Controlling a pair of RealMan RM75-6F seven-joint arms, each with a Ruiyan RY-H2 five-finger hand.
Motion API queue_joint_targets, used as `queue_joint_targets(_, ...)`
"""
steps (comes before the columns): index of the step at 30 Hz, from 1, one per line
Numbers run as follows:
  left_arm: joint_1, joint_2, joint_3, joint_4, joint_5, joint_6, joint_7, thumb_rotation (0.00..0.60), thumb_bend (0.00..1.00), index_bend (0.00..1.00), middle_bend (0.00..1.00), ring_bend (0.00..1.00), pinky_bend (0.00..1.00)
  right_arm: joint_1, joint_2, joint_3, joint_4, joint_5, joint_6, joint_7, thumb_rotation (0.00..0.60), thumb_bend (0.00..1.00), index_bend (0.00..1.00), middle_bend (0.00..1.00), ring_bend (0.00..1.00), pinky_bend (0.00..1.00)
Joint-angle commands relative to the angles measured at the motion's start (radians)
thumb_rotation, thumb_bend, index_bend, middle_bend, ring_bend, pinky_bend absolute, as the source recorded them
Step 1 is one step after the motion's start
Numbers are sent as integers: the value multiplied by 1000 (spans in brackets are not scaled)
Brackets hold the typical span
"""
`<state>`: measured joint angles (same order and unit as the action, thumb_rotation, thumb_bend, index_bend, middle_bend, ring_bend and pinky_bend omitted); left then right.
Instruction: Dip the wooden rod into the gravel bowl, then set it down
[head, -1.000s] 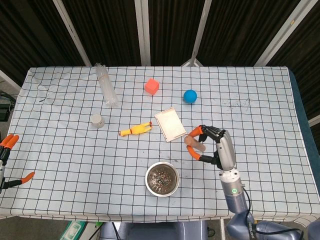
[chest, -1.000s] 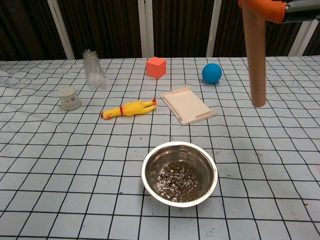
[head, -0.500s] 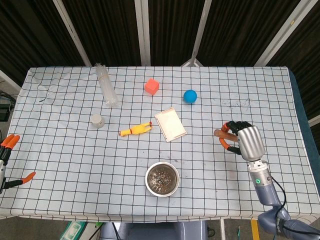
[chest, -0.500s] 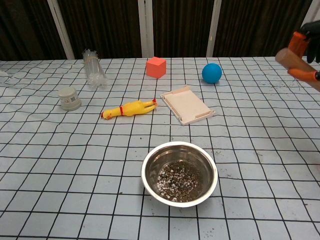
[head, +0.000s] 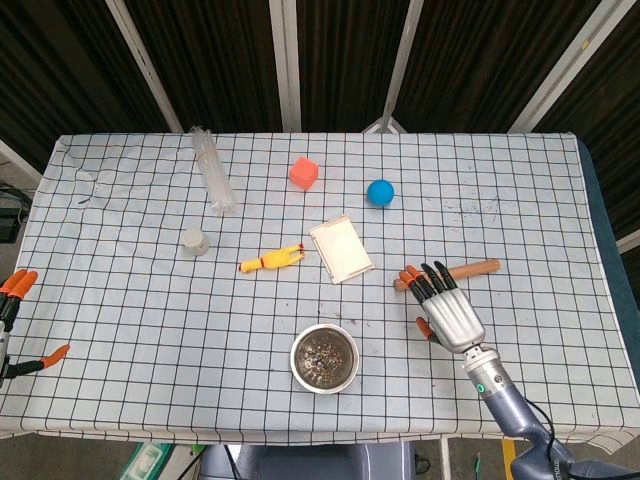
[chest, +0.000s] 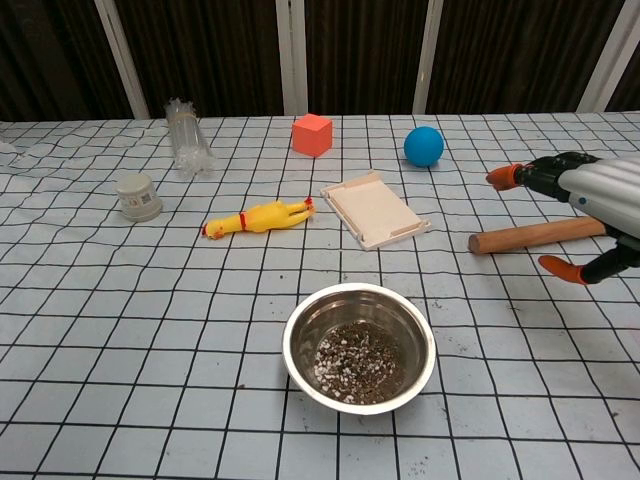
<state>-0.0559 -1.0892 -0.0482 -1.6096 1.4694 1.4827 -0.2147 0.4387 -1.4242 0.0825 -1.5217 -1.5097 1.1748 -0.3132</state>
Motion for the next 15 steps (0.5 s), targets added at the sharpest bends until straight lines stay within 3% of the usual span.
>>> queue_joint_targets(1, 0, 1, 0, 2, 0, 1, -2, 600, 46, 0, 0, 0, 0, -34, 64, -13, -60, -28, 71, 1, 600, 448, 20, 114, 14, 0)
queue_joint_targets(6, 3, -7, -3, 17, 6, 18, 33, 600, 46, 0, 0, 0, 0, -149, 209, -51, -107, -91, 257, 56, 600, 426, 0, 18, 0, 0)
queue_joint_targets(15, 7, -11, -4, 23, -4, 23, 88, 600, 45, 0, 0, 0, 0, -278, 244, -100, -75, -139, 433, 161, 600, 388, 0, 0, 0, 0)
